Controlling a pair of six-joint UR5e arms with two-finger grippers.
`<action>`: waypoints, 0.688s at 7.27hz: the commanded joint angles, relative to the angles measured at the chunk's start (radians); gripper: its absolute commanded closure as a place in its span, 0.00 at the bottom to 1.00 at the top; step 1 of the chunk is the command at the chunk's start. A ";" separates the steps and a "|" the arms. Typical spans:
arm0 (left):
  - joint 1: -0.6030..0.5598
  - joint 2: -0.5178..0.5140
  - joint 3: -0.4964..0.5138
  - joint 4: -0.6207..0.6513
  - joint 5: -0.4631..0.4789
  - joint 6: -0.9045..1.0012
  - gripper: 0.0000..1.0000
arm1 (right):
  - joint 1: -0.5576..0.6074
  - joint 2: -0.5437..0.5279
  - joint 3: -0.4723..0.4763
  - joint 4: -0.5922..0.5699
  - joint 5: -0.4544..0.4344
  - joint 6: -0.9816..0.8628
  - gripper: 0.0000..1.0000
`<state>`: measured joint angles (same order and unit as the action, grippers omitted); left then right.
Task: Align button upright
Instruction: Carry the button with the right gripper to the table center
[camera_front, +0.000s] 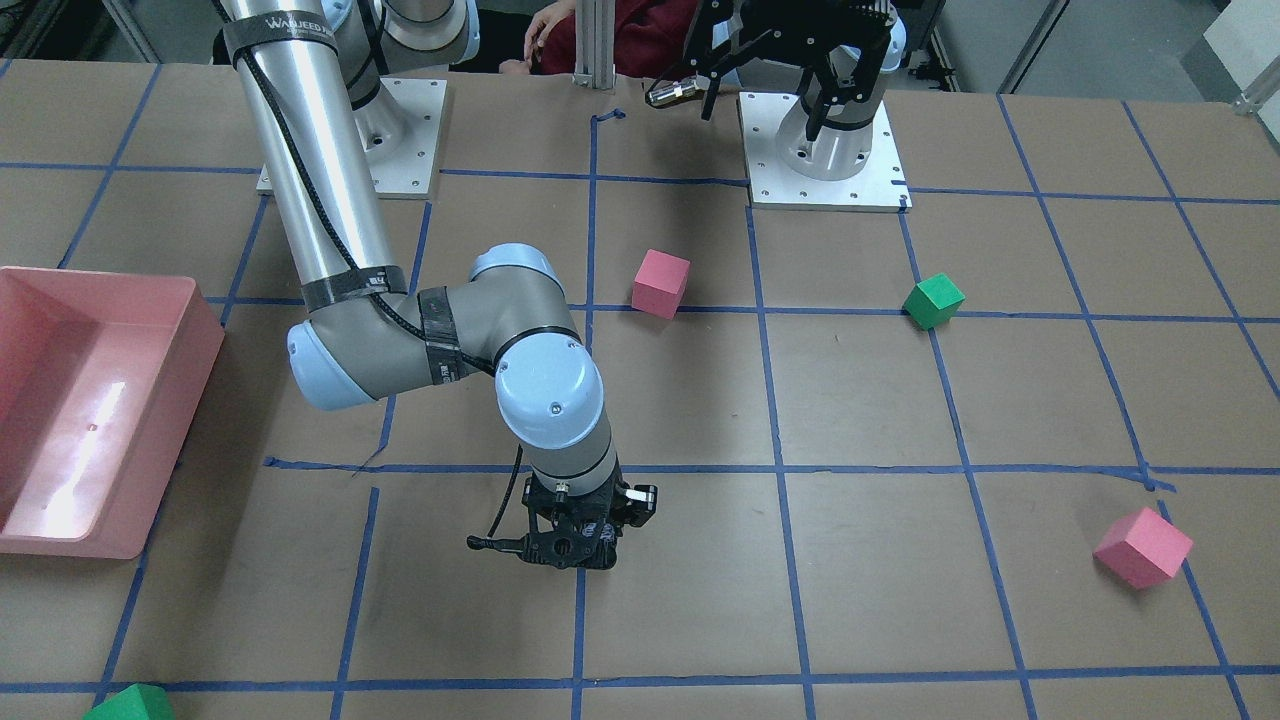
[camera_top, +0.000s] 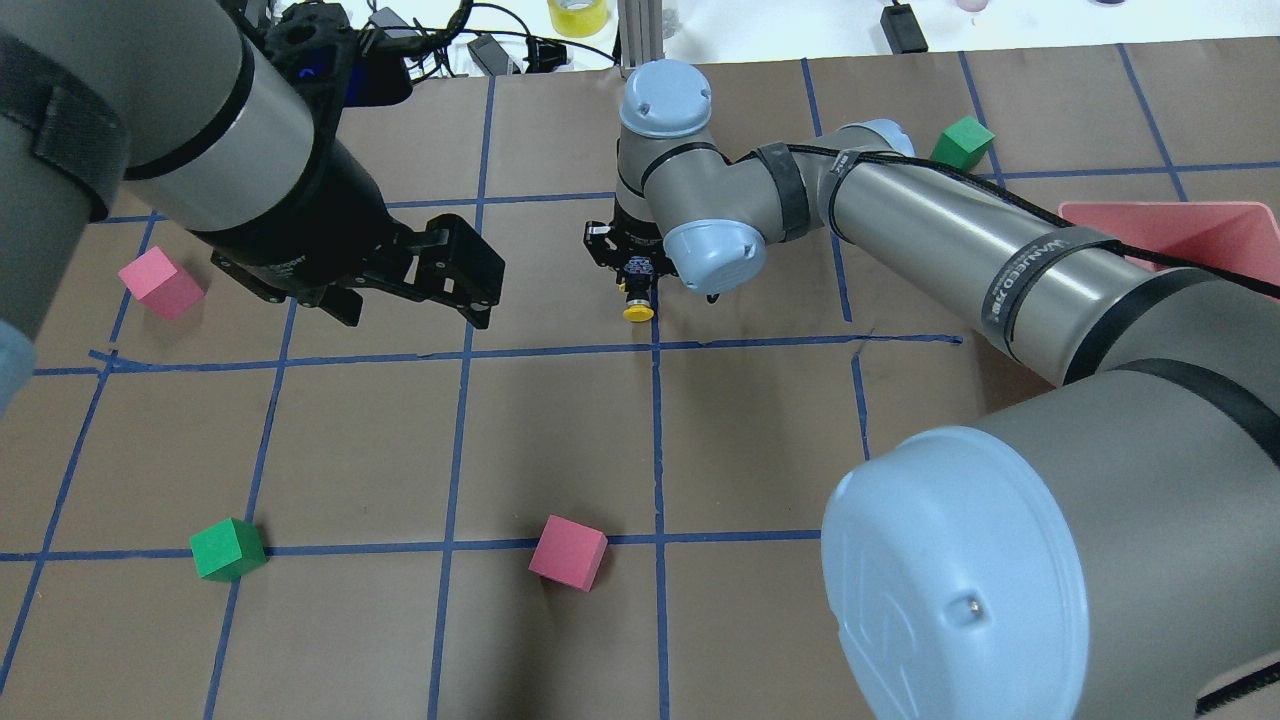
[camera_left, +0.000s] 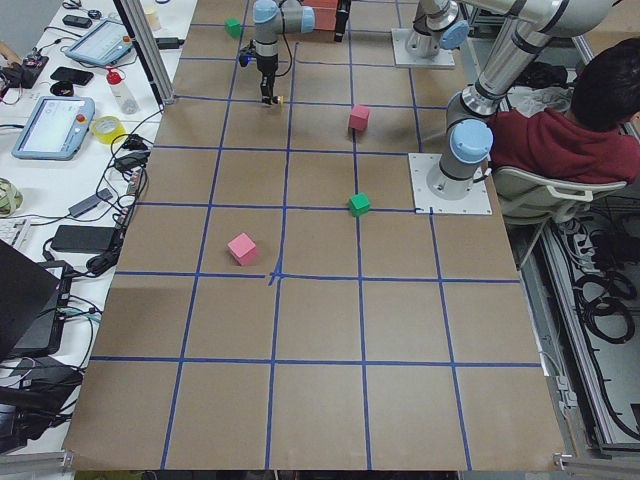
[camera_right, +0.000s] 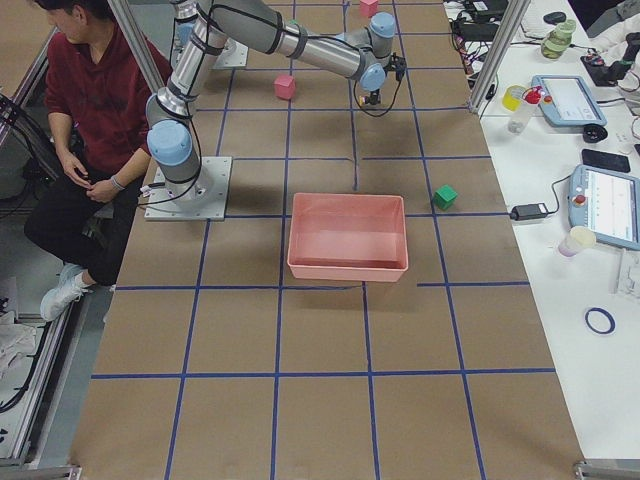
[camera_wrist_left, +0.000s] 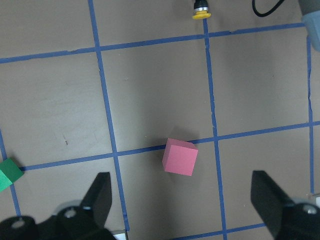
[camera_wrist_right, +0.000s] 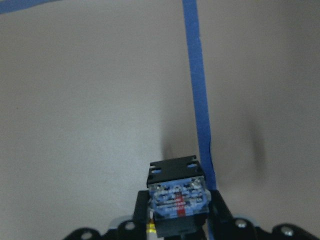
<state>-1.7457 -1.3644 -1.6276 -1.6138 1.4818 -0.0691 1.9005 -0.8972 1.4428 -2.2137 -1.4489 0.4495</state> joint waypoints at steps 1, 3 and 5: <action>0.000 -0.001 0.000 0.000 0.000 0.002 0.00 | 0.000 0.001 0.011 -0.014 0.013 -0.163 0.35; 0.000 -0.001 -0.008 0.002 -0.003 0.018 0.00 | 0.000 -0.012 0.008 -0.012 0.013 -0.147 0.04; -0.002 -0.002 -0.012 0.009 -0.006 0.017 0.00 | -0.004 -0.063 0.013 0.002 -0.002 -0.130 0.00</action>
<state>-1.7460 -1.3657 -1.6369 -1.6092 1.4784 -0.0521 1.8988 -0.9297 1.4494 -2.2207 -1.4407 0.3131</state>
